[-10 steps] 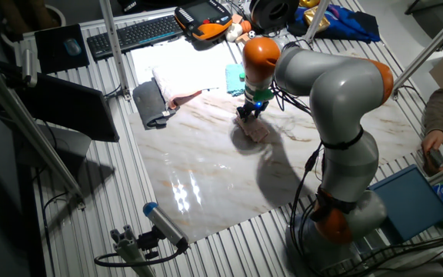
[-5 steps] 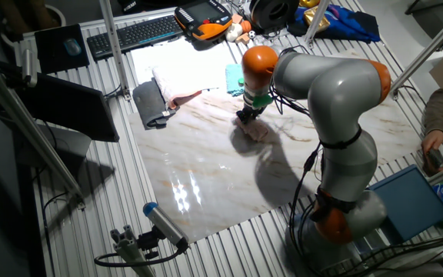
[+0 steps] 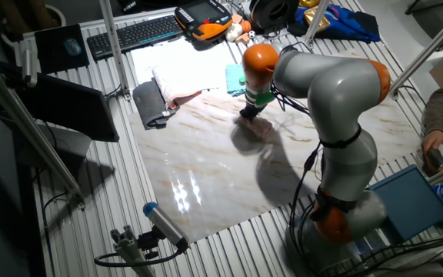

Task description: Clean the table with a cloth

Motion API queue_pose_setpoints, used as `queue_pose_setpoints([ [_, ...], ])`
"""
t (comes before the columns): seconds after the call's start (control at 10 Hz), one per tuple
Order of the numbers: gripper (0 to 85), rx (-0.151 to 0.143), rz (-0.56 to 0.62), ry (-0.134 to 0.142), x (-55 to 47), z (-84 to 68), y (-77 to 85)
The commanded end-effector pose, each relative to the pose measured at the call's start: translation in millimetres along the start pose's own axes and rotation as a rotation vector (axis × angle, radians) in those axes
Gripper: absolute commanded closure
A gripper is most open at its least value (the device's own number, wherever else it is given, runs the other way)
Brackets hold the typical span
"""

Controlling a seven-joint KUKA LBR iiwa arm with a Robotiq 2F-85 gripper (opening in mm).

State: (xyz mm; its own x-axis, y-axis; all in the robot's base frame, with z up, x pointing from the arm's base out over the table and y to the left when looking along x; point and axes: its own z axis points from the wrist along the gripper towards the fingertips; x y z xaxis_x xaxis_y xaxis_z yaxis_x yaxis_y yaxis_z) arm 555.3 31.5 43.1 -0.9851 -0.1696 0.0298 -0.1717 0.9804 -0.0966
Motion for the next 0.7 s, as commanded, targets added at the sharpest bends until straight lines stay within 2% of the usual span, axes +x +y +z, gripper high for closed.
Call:
queue_pose_setpoints([
  [0.0,85.0,0.008,-0.006,-0.006,-0.9,0.5,-3.9],
  [0.6,85.0,0.028,-0.042,-0.021,-7.8,1.1,-37.7],
])
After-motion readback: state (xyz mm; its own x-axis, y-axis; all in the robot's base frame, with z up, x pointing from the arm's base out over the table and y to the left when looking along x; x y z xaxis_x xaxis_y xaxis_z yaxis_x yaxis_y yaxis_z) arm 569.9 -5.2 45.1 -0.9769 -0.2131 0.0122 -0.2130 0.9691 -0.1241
